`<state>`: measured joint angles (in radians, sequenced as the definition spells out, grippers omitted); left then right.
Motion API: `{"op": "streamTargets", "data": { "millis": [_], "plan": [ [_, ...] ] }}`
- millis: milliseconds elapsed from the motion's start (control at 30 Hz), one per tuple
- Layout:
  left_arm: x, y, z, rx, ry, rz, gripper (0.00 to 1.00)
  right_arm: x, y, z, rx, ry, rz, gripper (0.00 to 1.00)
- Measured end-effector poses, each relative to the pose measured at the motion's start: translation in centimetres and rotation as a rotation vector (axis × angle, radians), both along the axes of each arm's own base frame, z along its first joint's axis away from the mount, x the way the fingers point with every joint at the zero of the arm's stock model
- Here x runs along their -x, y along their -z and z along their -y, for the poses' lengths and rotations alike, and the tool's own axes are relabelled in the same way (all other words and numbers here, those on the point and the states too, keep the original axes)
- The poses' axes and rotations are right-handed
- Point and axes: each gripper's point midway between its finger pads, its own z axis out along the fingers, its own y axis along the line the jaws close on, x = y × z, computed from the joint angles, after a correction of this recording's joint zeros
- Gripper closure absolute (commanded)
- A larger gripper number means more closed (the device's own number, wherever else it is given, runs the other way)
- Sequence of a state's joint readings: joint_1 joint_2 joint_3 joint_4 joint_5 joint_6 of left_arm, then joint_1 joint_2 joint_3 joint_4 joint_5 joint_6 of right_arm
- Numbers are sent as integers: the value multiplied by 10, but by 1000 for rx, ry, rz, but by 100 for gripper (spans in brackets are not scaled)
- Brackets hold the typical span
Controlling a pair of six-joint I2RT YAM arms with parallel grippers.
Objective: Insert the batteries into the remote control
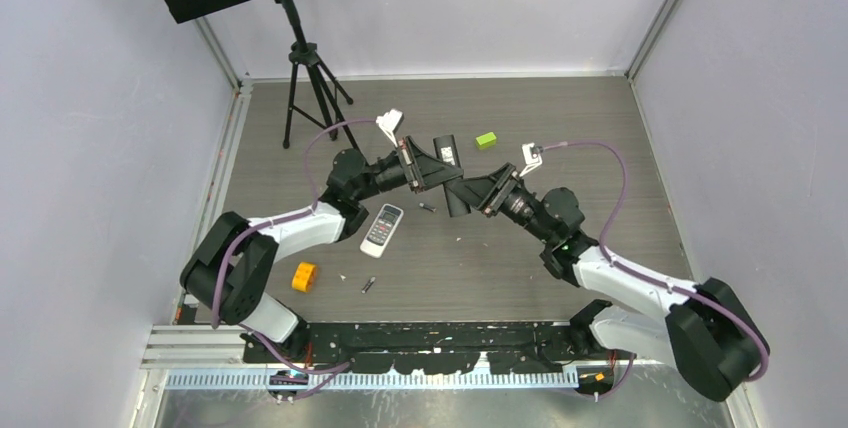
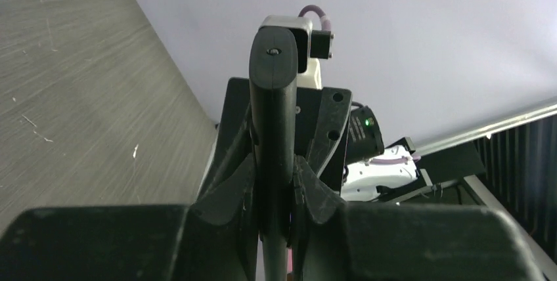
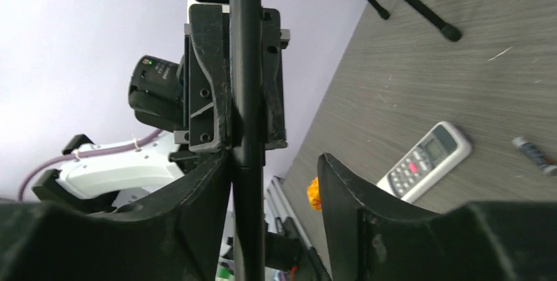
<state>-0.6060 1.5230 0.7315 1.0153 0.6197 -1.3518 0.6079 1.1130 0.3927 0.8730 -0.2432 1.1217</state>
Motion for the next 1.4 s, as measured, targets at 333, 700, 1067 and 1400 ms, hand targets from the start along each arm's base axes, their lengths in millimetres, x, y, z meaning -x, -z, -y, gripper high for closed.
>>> {"op": "streamTargets", "data": {
  "millis": [333,700,1067,1400],
  "plan": [
    [24,-6,3,-60,149,79,100,34,-25,22,183,-82,200,22],
    [37,-5,2,-82,228,134,100,39,3,2,298,-257,165,57],
    [31,-3,-6,-129,177,177,61,39,-5,-13,203,-340,122,100],
    [8,9,-30,-409,-70,283,0,13,28,12,391,-125,13,100]
  ]
}}
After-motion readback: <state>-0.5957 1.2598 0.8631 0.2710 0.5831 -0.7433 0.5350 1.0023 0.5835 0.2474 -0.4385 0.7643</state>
